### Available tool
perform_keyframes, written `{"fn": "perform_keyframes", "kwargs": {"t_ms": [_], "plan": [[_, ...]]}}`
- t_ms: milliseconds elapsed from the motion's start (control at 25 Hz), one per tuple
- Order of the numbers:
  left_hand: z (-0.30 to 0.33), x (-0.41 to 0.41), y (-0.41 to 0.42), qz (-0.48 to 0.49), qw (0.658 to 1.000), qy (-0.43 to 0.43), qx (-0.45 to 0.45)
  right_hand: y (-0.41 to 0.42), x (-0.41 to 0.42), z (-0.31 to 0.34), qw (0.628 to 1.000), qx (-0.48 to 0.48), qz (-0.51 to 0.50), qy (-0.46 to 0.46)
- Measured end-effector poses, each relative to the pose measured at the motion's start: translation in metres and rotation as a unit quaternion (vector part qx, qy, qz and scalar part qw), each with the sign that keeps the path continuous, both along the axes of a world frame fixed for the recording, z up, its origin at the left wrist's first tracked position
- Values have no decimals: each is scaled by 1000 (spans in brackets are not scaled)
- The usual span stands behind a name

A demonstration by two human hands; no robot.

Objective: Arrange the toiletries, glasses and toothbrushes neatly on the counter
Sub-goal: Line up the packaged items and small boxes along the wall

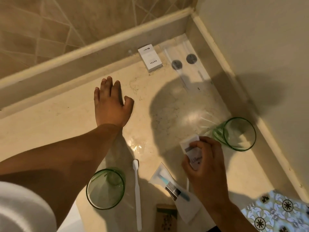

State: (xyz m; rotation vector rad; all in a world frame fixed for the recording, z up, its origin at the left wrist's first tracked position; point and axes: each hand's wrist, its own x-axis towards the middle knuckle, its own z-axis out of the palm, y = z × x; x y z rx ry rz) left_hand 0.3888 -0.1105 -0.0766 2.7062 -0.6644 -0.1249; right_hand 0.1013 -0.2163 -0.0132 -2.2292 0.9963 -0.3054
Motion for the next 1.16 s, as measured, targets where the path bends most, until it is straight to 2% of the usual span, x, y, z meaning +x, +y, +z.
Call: {"fn": "perform_keyframes", "kwargs": {"t_ms": [200, 360, 480, 600, 880, 1160], "plan": [[-5, 2, 1, 0, 1000, 3, 1, -1, 118, -7, 996, 17, 45, -74], [-10, 4, 0, 0, 1000, -8, 19, -11, 210, -16, 998, -6, 54, -45], [-12, 4, 2, 0, 1000, -18, 21, -15, 247, -25, 997, -35, 54, -28], [-13, 5, 2, -3, 999, -16, 29, -16, 258, -34, 998, -52, 39, 12], [-15, 7, 3, -5, 1000, -9, 24, -20, 254, -38, 994, -97, 9, 44], [-13, 5, 2, 3, 1000, -10, 24, -14, 227, -44, 998, -68, 8, 16]]}}
